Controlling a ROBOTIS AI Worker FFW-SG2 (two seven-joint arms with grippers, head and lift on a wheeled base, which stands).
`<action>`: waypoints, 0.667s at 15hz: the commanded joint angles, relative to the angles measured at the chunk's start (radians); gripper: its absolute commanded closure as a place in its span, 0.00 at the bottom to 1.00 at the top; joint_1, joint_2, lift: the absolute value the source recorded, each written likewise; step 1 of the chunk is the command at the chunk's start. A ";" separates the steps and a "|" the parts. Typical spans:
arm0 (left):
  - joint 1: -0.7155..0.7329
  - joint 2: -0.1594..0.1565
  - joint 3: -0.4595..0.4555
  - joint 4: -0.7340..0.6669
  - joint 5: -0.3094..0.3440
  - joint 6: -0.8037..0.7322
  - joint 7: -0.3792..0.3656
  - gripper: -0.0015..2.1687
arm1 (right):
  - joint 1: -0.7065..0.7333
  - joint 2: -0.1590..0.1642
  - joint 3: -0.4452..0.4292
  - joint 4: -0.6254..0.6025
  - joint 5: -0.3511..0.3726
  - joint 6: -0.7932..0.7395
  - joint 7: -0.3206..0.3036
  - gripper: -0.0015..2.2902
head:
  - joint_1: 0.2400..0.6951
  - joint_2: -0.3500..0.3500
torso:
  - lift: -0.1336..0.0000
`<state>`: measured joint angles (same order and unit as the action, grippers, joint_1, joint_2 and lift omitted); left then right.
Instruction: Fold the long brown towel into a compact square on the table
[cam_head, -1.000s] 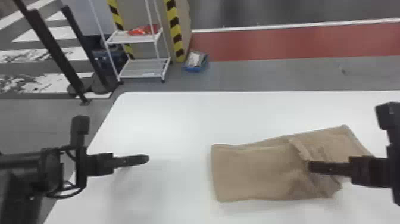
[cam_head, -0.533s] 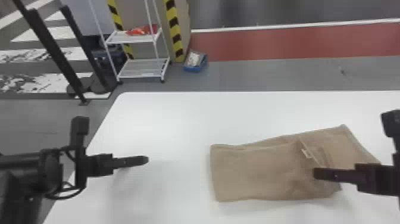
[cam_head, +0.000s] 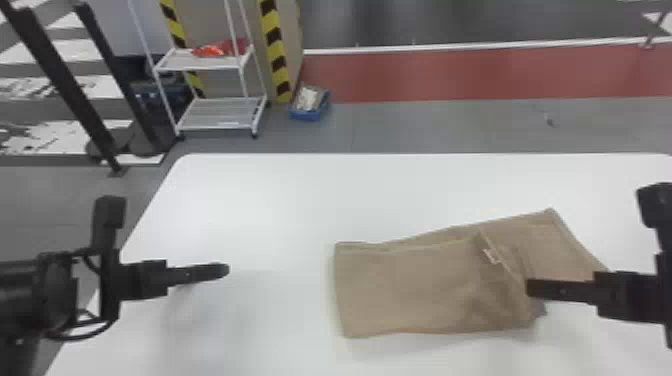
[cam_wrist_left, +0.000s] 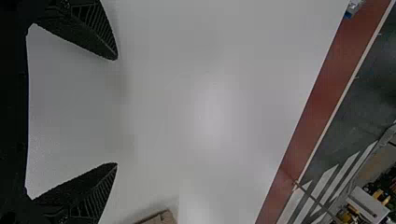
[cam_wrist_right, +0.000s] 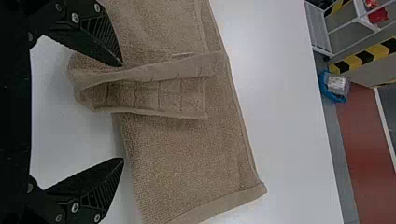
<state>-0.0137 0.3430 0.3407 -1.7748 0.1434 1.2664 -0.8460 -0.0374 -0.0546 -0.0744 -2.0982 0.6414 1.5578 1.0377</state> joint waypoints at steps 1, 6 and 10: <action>0.000 0.002 0.003 0.000 -0.001 0.000 -0.001 0.03 | -0.016 -0.007 0.005 0.023 0.012 0.014 0.001 0.08 | 1.00 0.66 | 0.07; 0.001 0.002 0.001 0.003 -0.002 0.000 -0.004 0.03 | -0.036 -0.031 0.025 0.067 0.066 0.014 0.050 0.10 | 1.00 0.66 | 0.07; 0.001 0.002 0.000 0.005 -0.002 0.000 -0.005 0.03 | -0.027 -0.062 0.016 0.066 0.136 0.014 0.122 0.10 | 1.00 0.64 | 0.07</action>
<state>-0.0122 0.3447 0.3413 -1.7705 0.1412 1.2664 -0.8513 -0.0686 -0.1087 -0.0488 -2.0314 0.7599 1.5578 1.1534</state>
